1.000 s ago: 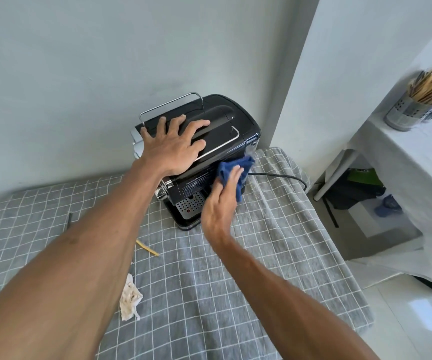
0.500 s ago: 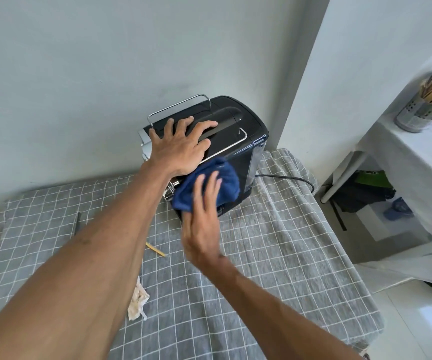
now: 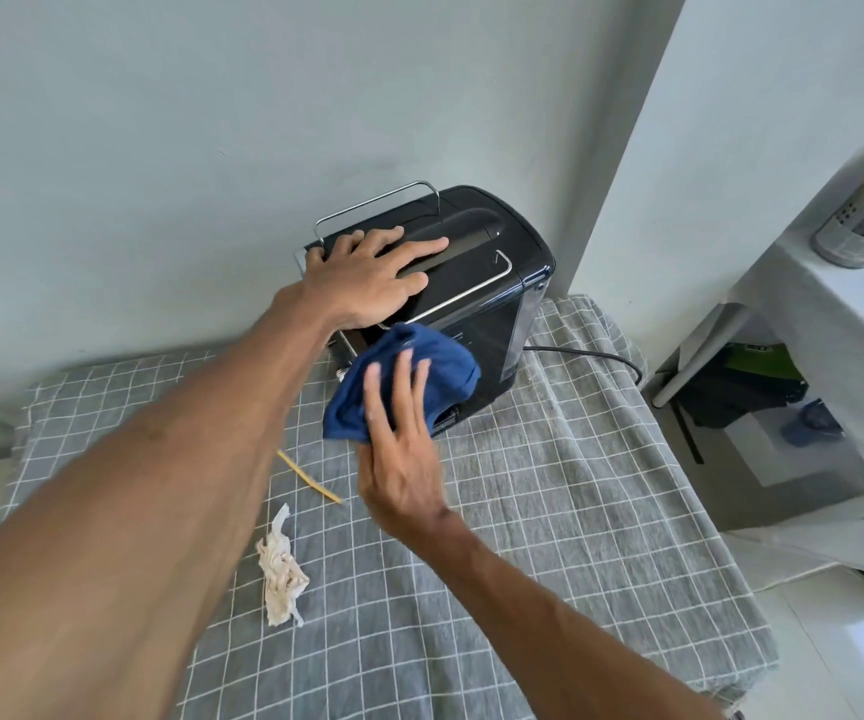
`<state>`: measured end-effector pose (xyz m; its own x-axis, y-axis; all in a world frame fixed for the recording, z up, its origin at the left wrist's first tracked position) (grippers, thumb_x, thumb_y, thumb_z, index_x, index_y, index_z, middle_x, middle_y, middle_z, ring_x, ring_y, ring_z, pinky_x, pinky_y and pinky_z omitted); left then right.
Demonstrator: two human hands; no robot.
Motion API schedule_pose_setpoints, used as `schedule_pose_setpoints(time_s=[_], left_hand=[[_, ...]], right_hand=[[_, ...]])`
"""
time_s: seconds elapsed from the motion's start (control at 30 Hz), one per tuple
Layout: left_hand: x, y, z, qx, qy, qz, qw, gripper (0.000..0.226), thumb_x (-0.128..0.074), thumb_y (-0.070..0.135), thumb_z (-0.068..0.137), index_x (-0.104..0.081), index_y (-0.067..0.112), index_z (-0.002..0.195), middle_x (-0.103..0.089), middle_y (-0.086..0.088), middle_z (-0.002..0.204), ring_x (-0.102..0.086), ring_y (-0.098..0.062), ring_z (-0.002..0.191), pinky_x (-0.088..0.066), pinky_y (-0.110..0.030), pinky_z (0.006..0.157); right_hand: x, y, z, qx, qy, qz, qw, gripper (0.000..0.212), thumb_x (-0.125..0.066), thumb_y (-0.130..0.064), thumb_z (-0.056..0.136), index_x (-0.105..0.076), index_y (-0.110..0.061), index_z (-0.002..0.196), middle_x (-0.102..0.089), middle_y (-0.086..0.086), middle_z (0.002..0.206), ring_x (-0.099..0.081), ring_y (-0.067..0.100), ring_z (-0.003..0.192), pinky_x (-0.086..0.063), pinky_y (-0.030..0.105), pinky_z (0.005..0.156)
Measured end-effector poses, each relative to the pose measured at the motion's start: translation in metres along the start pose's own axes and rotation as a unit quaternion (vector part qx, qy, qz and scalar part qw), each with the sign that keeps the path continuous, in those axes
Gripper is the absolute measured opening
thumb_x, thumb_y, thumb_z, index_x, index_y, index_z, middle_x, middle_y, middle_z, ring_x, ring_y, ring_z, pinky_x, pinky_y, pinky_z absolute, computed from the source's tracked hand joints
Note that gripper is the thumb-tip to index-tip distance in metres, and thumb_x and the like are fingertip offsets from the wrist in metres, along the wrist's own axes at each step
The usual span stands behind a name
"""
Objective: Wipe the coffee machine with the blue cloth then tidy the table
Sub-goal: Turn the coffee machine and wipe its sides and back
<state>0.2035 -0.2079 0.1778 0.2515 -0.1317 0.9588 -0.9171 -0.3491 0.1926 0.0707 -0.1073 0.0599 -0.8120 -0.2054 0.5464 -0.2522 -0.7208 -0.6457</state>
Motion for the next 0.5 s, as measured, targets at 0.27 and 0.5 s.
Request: schedule_pose_setpoints(time_s=[0.27,0.5], left_hand=[[-0.007,-0.003,-0.001,-0.011,0.029,0.024,0.999,0.042,-0.012,0.066,0.100,0.000,0.080,0.138,-0.006,0.019,0.168,-0.004,-0.024,0.155,0.001,-0.065,0.119],[-0.005,-0.005,-0.003,-0.008,0.033,0.014,0.999,0.041,-0.014,0.066,0.100,-0.001,0.081,0.136,-0.007,0.020,0.168,-0.004,-0.023,0.154,-0.001,-0.064,0.120]], right_hand=[[0.030,0.050,0.020,-0.275,0.106,0.081,0.952,0.067,-0.033,-0.013,0.108,0.006,-0.021,0.162,0.020,-0.006,0.169,0.011,0.018,0.159,-0.023,0.049,0.126],[-0.010,0.003,-0.012,-0.053,-0.004,0.008,0.999,0.070,-0.030,-0.011,0.101,0.001,-0.014,0.164,0.016,0.011,0.171,0.007,0.040,0.158,-0.021,0.059,0.124]])
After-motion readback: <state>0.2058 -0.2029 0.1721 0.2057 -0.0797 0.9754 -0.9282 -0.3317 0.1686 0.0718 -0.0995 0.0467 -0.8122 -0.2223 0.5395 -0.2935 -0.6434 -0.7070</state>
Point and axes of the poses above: each hand's wrist, its own z-axis towards the middle knuckle, its own x-axis out of the back of the hand, y = z × x, the point moved 5 cm from there along z, towards the middle knuckle
